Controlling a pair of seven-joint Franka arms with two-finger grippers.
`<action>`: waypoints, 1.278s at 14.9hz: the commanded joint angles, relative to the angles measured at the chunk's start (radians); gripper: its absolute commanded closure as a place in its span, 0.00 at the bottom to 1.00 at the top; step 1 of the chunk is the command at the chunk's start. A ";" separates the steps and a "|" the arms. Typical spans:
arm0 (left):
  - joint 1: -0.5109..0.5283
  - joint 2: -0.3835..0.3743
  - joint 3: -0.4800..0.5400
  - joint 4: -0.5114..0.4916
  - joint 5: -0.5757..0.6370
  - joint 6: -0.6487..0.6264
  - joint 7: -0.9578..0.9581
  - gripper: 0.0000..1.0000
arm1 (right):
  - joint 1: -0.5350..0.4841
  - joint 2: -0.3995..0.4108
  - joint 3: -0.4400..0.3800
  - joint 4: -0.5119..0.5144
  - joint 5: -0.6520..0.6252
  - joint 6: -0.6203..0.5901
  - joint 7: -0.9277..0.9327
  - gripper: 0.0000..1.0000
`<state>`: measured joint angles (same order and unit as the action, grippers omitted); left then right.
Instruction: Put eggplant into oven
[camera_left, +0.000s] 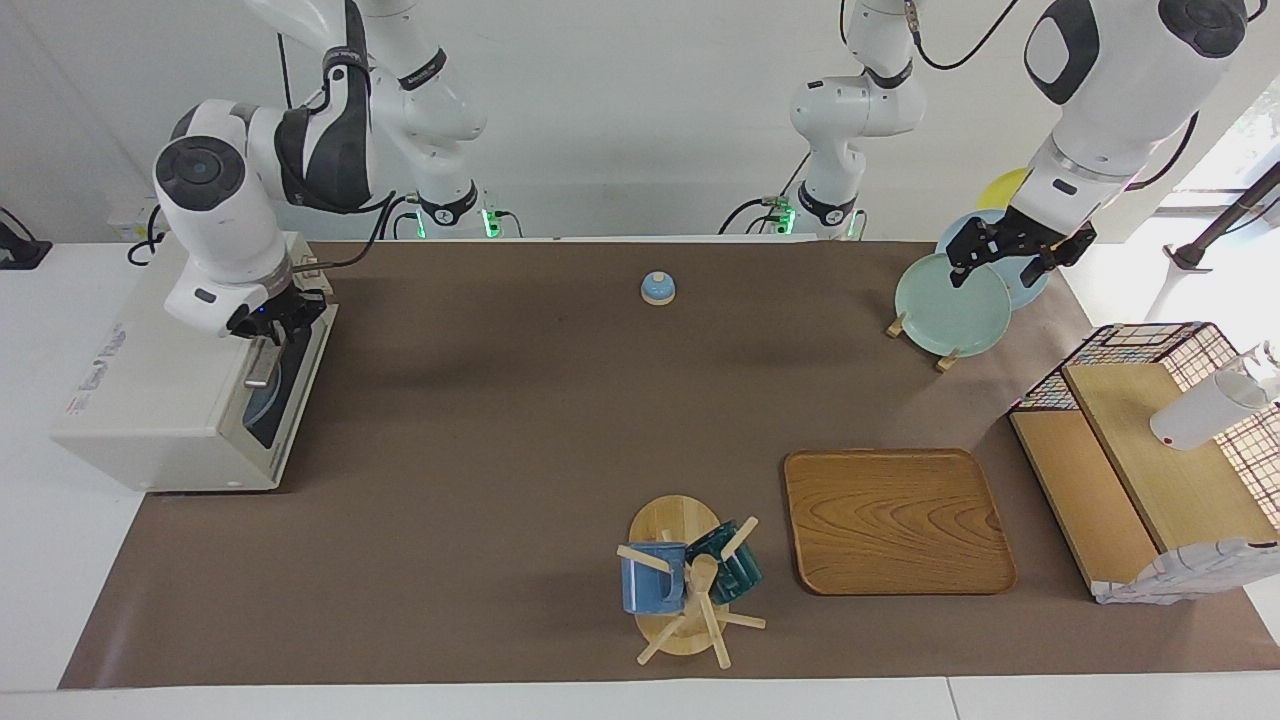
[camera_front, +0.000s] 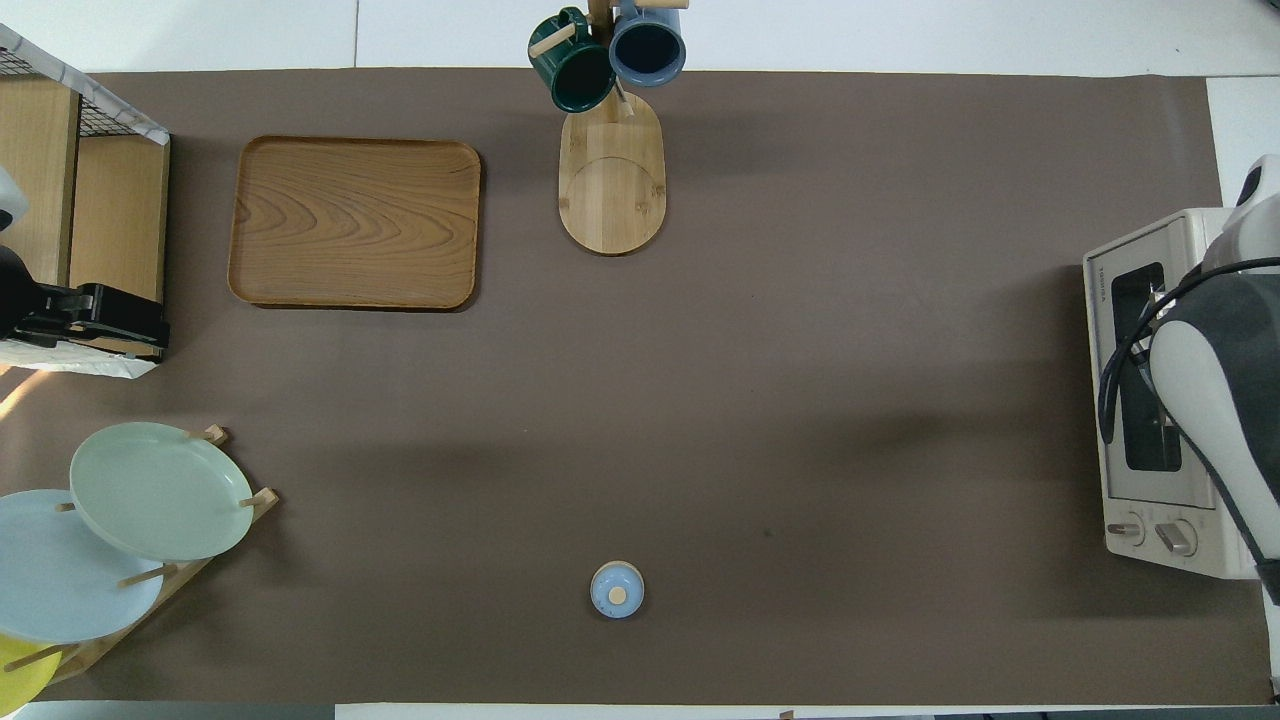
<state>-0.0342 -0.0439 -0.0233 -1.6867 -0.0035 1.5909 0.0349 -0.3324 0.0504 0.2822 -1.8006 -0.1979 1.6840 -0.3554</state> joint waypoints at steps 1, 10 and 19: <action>-0.001 -0.002 0.000 0.009 0.020 -0.009 -0.003 0.00 | -0.005 -0.007 0.015 0.050 0.125 -0.050 0.073 0.67; -0.001 -0.002 0.000 0.007 0.020 -0.009 -0.003 0.00 | -0.020 -0.021 0.015 0.041 0.176 -0.049 0.177 0.00; -0.001 -0.002 0.000 0.007 0.020 -0.009 -0.003 0.00 | 0.234 -0.012 -0.211 0.116 0.181 -0.084 0.191 0.00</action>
<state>-0.0342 -0.0439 -0.0233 -1.6867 -0.0035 1.5909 0.0349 -0.1478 0.0365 0.1306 -1.7185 -0.0447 1.6309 -0.1786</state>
